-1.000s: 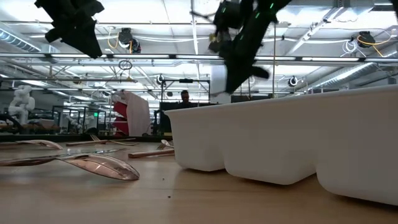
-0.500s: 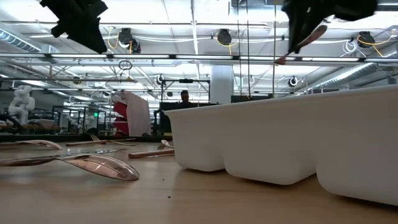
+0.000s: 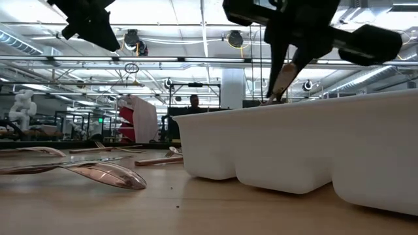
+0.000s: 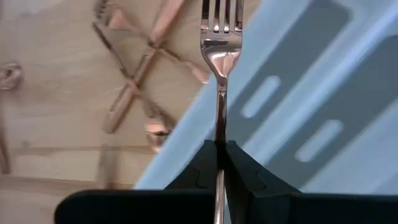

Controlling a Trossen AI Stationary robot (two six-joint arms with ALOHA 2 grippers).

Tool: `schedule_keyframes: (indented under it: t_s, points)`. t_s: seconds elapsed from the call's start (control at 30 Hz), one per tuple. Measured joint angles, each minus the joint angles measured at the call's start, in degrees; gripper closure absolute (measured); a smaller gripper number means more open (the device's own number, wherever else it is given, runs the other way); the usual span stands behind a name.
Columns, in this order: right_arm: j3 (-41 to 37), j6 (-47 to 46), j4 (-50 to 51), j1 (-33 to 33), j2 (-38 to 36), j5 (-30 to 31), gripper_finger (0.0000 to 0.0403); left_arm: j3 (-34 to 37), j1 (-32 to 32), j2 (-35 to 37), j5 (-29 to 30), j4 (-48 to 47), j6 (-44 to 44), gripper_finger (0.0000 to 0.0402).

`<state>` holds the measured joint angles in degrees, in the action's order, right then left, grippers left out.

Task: Sort silverware
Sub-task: Put the gold fork into the silverware tray

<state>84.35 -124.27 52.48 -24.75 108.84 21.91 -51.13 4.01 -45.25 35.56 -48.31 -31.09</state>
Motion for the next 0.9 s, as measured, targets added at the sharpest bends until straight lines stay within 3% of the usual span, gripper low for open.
schedule_keyframes:
  t_s: [0.17,0.27,0.4,0.53,0.73,0.9]
  points:
    - [2.0,0.3,6.6,0.5,0.0,1.4,0.0403,0.0,0.0,-0.2,-6.4,5.9,-0.1,0.03]
    - [5.4,1.9,11.1,0.7,0.0,7.2,0.0403,0.0,0.0,-1.8,-16.4,13.1,-0.1,0.03]
    - [12.1,7.2,20.0,0.7,-0.2,8.5,0.0403,-0.1,0.0,-6.3,-27.9,21.0,-1.2,0.03]
    - [18.0,13.5,26.6,0.5,-0.2,10.2,0.0403,-0.1,0.1,-12.7,-29.5,25.3,-3.0,0.03]
    - [24.2,18.8,30.4,0.3,-0.3,16.0,0.0403,-0.1,0.0,-22.4,-43.5,39.2,-5.0,0.03]
    - [24.7,19.1,31.7,0.4,-0.2,18.4,0.0403,-0.1,-0.1,-26.7,-44.0,50.1,-9.1,0.03]
